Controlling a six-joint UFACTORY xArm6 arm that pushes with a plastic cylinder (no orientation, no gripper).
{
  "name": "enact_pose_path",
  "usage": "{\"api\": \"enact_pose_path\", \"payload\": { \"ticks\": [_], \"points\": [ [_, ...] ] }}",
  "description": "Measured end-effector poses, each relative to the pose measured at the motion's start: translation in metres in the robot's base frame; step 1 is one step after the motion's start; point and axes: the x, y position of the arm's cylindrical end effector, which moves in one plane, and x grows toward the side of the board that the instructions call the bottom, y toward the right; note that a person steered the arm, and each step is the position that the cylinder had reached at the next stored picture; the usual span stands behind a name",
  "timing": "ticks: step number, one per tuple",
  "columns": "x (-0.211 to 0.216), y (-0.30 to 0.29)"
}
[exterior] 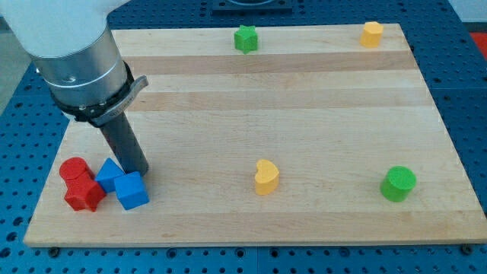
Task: Slightly move the green star towards the left
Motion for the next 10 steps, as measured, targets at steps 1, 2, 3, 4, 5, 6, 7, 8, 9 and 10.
{"api": "enact_pose_path", "payload": {
  "ticks": [1,2,3,4,5,6,7,8,9,10],
  "points": [
    [0.000,-0.002],
    [-0.003,-0.001],
    [-0.050,0.017],
    [-0.114,0.079],
    [-0.156,0.168],
    [-0.193,0.239],
    [-0.240,0.262],
    [-0.287,0.264],
    [-0.309,0.208],
    [-0.310,0.119]
  ]
}}
